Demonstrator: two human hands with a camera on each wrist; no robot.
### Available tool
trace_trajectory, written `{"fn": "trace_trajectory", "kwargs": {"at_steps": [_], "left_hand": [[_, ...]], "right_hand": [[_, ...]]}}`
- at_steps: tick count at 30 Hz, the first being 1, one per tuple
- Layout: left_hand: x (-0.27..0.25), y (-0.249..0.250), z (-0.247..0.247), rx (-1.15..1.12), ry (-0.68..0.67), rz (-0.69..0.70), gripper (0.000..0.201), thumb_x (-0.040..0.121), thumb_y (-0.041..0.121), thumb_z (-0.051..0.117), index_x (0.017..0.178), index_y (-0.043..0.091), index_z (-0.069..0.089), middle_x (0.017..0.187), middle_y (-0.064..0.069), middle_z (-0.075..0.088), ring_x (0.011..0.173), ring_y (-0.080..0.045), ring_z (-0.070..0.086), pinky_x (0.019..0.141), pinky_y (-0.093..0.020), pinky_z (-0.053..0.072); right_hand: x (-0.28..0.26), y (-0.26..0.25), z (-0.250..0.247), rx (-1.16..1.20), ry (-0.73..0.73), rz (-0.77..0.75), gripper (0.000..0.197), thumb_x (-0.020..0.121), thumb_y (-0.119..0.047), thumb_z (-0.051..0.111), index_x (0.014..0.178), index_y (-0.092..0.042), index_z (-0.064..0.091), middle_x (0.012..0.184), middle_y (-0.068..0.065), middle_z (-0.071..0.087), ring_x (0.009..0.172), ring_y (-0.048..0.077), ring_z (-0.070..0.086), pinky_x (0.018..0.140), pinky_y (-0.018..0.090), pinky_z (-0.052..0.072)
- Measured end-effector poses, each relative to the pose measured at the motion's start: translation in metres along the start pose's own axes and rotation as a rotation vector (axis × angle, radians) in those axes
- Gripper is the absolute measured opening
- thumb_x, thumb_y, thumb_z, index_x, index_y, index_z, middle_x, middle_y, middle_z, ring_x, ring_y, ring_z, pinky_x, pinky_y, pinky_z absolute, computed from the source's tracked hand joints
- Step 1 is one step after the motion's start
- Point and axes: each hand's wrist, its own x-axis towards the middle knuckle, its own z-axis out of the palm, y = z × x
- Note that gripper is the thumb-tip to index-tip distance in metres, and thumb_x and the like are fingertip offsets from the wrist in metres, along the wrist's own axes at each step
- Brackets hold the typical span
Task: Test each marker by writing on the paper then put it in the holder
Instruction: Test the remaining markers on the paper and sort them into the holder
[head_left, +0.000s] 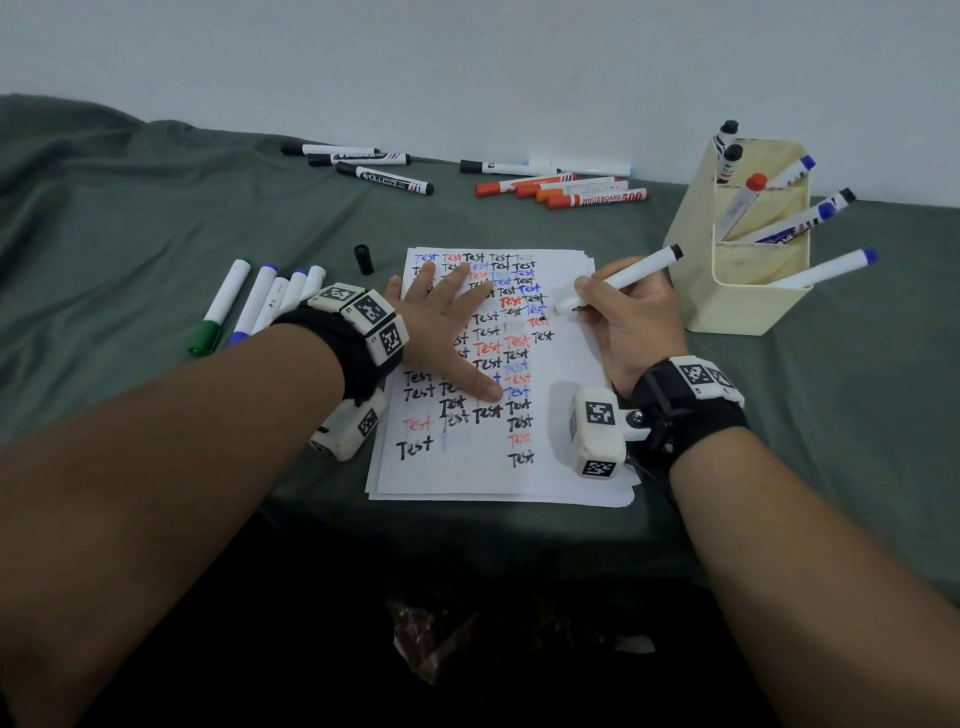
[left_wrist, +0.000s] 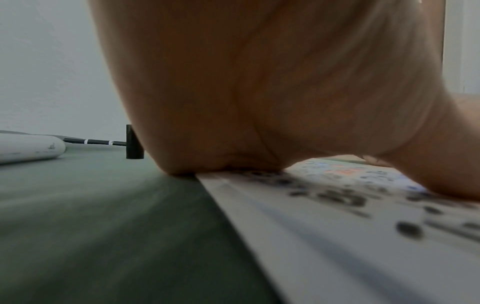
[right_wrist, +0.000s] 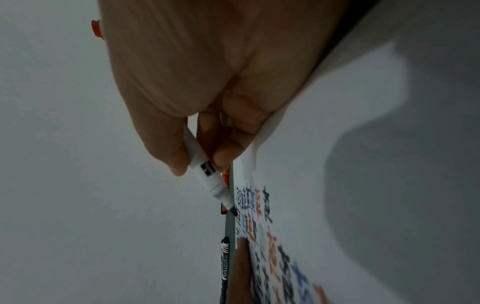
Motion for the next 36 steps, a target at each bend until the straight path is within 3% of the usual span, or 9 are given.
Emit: {"fn": "trace_trajectory", "kwargs": {"at_steps": [9, 12, 15, 19, 22, 26, 28, 32, 36], "left_hand": [[0.004, -0.005, 0.003, 0.010, 0.050, 0.010, 0.145, 0.033, 0.110, 0.034, 0.152, 0.046, -0.018, 0.162, 0.013, -0.029, 0.150, -0.026, -0.026, 0.118, -0.058, -0.012], [0.003, -0.003, -0.001, 0.003, 0.197, -0.001, 0.131, 0.041, 0.109, 0.012, 0.155, 0.046, 0.007, 0.167, 0.008, -0.007, 0.154, -0.027, -0.008, 0.120, -0.061, -0.001], [-0.002, -0.004, -0.008, 0.076, 0.414, -0.068, 0.107, 0.061, 0.101, 0.016, 0.149, 0.044, 0.033, 0.166, 0.001, 0.013, 0.152, -0.030, 0.010, 0.118, -0.059, 0.011], [0.000, -0.018, -0.019, 0.164, 0.632, -0.307, 0.067, 0.091, 0.075, 0.036, 0.133, 0.026, 0.054, 0.145, -0.012, 0.044, 0.133, -0.035, 0.040, 0.106, -0.051, 0.034], [0.005, -0.035, -0.022, 0.049, 0.580, -0.430, 0.041, 0.098, 0.044, 0.049, 0.128, 0.018, 0.058, 0.136, -0.018, 0.049, 0.123, -0.039, 0.048, 0.101, -0.049, 0.044], [0.007, -0.057, -0.021, -0.008, 0.508, -0.481, 0.025, 0.092, 0.013, 0.054, 0.113, 0.012, 0.068, 0.114, -0.016, 0.068, 0.104, -0.039, 0.064, 0.089, -0.045, 0.055], [0.005, -0.061, -0.023, 0.002, 0.532, -0.523, 0.022, 0.091, 0.015, 0.055, 0.105, 0.017, 0.072, 0.105, -0.011, 0.071, 0.096, -0.036, 0.066, 0.083, -0.041, 0.056], [0.005, -0.053, -0.022, -0.051, 0.649, -0.498, 0.017, 0.099, 0.037, 0.052, 0.098, 0.023, 0.063, 0.097, -0.007, 0.069, 0.092, -0.033, 0.064, 0.081, -0.039, 0.048], [0.008, -0.037, -0.023, -0.179, 0.720, -0.345, 0.017, 0.100, 0.039, 0.048, 0.101, 0.025, 0.057, 0.096, -0.007, 0.068, 0.085, -0.031, 0.061, 0.077, -0.040, 0.049]], "right_hand": [[-0.003, -0.003, 0.001, 0.018, -0.027, 0.035, 0.017, 0.071, -0.017, 0.088, 0.074, -0.022, 0.071, 0.077, 0.008, 0.069, 0.073, 0.023, 0.065, 0.064, 0.029, 0.053], [-0.004, -0.003, 0.001, -0.077, -0.032, 0.036, 0.020, 0.067, -0.031, 0.091, 0.072, -0.027, 0.072, 0.073, 0.007, 0.060, 0.060, 0.017, 0.049, 0.057, 0.028, 0.043], [-0.003, -0.002, 0.000, -0.040, -0.040, 0.044, 0.016, 0.073, -0.023, 0.089, 0.074, -0.025, 0.074, 0.075, 0.014, 0.058, 0.058, 0.017, 0.045, 0.055, 0.029, 0.041], [-0.001, -0.001, 0.000, 0.059, -0.041, 0.082, 0.007, 0.083, -0.006, 0.078, 0.085, -0.012, 0.075, 0.072, 0.012, 0.064, 0.058, 0.020, 0.054, 0.057, 0.031, 0.041], [-0.001, -0.002, 0.001, 0.091, -0.035, 0.097, 0.009, 0.088, 0.004, 0.071, 0.090, -0.004, 0.075, 0.072, 0.011, 0.069, 0.059, 0.021, 0.061, 0.055, 0.028, 0.047], [0.000, -0.003, 0.000, 0.142, -0.070, 0.092, 0.019, 0.088, 0.007, 0.072, 0.098, -0.009, 0.071, 0.082, 0.015, 0.073, 0.068, 0.025, 0.069, 0.062, 0.029, 0.057], [0.000, -0.003, -0.001, 0.173, -0.073, 0.081, 0.024, 0.085, 0.009, 0.074, 0.094, -0.012, 0.069, 0.086, 0.018, 0.074, 0.072, 0.029, 0.071, 0.065, 0.032, 0.059], [-0.001, 0.000, -0.002, 0.122, -0.074, 0.048, 0.029, 0.079, 0.007, 0.081, 0.079, -0.021, 0.075, 0.082, 0.013, 0.074, 0.072, 0.027, 0.071, 0.069, 0.031, 0.058], [0.000, 0.002, -0.003, 0.066, -0.059, 0.024, 0.025, 0.079, 0.007, 0.081, 0.084, -0.016, 0.074, 0.069, 0.009, 0.069, 0.054, 0.020, 0.059, 0.054, 0.028, 0.048]]}}
